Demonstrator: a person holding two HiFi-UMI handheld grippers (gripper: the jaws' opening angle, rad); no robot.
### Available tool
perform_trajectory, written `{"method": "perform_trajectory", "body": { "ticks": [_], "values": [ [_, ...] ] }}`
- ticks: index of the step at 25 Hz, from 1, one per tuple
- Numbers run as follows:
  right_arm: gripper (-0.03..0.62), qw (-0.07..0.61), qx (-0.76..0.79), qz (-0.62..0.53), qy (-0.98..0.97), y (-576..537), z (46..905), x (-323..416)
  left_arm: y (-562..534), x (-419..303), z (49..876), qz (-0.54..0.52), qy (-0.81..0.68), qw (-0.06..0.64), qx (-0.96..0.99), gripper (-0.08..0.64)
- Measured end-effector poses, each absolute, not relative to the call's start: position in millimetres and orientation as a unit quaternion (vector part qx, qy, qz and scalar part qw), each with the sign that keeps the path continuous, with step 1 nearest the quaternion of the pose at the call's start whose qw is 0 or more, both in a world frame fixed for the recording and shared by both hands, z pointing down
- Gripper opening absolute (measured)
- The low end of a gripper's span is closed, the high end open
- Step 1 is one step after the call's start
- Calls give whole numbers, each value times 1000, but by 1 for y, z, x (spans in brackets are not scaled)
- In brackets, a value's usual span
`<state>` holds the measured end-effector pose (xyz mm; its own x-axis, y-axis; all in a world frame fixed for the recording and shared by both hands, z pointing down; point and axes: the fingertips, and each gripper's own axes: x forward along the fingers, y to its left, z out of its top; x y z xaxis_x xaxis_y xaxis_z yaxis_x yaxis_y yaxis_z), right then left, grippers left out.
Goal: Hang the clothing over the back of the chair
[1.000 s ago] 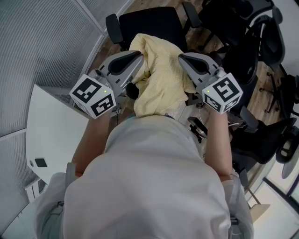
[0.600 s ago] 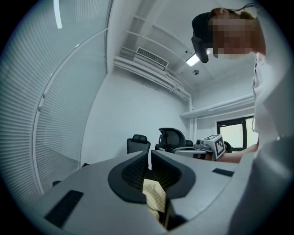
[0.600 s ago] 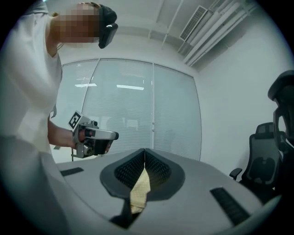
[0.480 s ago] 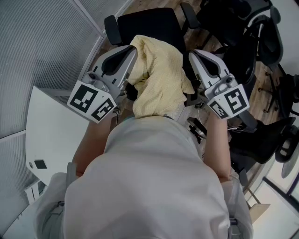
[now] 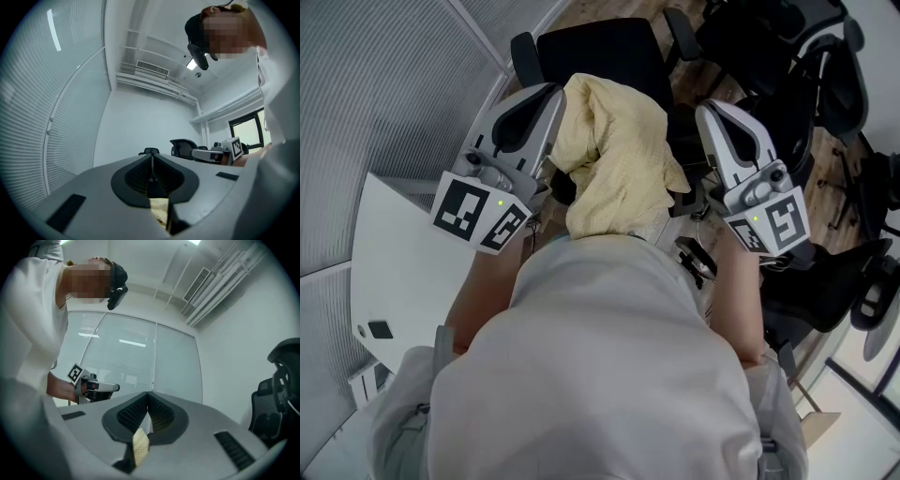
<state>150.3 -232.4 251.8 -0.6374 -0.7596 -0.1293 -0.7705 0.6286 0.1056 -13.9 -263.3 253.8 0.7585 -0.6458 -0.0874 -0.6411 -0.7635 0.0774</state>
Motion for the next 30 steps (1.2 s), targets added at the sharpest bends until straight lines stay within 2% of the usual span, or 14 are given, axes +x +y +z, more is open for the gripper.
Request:
{"method": "perform_trajectory", "body": {
  "ticks": [6, 30],
  "values": [
    [21, 31, -434, 97, 895, -229, 242, 154, -262, -18, 240, -62, -354, -3, 933, 25],
    [21, 46, -454, 95, 885, -236, 234, 167, -274, -19, 239, -54, -371, -19, 927, 23]
  ]
}}
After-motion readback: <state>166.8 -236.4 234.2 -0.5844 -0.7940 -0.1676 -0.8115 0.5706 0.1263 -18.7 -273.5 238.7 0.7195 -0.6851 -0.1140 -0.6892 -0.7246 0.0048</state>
